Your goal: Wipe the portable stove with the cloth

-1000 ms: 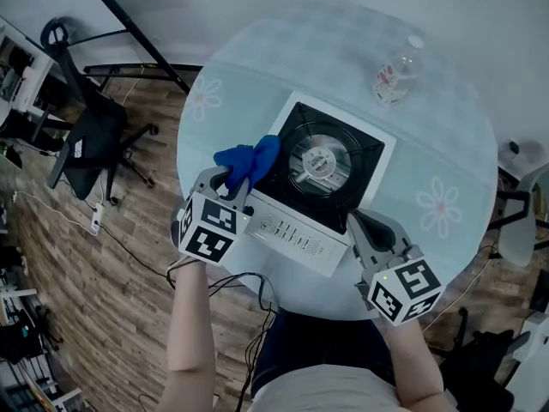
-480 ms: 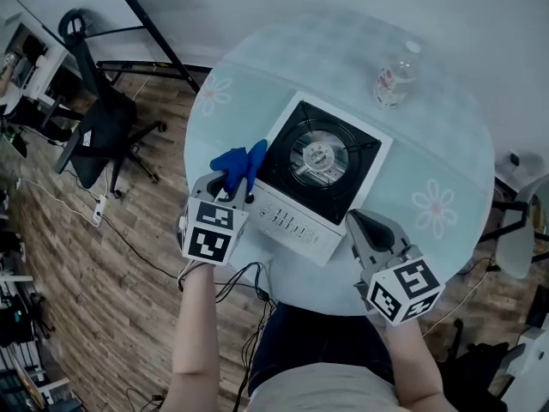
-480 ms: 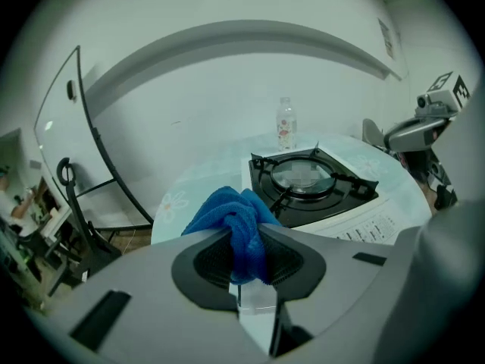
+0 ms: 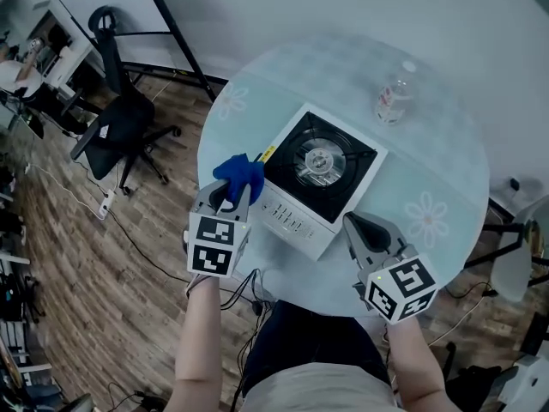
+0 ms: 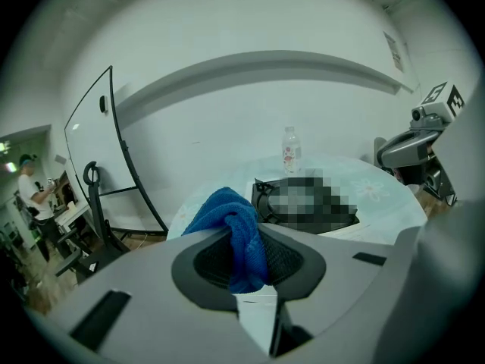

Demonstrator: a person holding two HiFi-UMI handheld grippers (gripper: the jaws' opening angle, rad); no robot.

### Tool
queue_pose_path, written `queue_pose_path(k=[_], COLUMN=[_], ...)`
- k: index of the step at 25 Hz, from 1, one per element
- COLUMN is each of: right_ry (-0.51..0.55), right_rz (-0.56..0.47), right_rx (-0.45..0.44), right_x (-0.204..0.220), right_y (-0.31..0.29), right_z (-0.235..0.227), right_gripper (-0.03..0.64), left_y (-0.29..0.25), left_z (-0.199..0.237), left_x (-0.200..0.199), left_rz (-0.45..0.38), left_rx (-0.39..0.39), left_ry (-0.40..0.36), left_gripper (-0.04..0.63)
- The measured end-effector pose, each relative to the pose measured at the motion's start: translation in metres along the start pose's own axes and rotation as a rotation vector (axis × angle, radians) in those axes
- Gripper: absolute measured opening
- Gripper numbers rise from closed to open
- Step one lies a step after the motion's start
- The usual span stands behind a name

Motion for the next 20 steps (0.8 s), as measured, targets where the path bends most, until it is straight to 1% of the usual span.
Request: queue_pose_path(k=[3, 8, 12, 15, 17, 20], right_ry=[0.012, 0.032, 0.053, 0.038, 0.043, 0.073], right_rz=[-0.011, -0.025, -0.028, -0.038, -0.046, -0.054], right_rx=[-0.022, -0.047, -0.046, -0.036, -0.04, -0.073], right_x=[-0.004, -0.014, -0.022, -0.033, -0.041, -0.054], right_y=[0.005, 0.012, 0.018, 0.025, 0.028, 0.032], right_z=[0.007, 0.019, 0.024, 0.025, 0.028, 0.036], right_gripper=[0.021, 0.021, 0.021, 0.021, 0.021, 0.021], left_y=[0.015, 0.042, 0.06, 0.074, 0.084, 0.096], left_z=[-0.005, -0.017, -0.02, -0.018, -0.018, -0.022], left_x=[-0.009, -0.026, -0.041, -0.055, -0.065, -0.082], left_rz=[-0.029, -0.111, -0.216, -0.297, -0.346, -0.422], left_rx=[-0.018, -0.011, -0.005, -0.007, 0.011, 0.068], left_ry=[0.012, 0.052, 0.129, 0.19, 0.207, 0.21], left_gripper=[0.081, 0.081, 0.081, 0.081, 0.081, 0.081])
Point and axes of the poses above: the fingertips, and each gripper's own axes: y backward along the fingers, z to its left, x out of its underside, the point moved 3 cm from there along y, backward along the fingers, and after that the axes turned 12 degrees about -z, right-handed, at the moved point
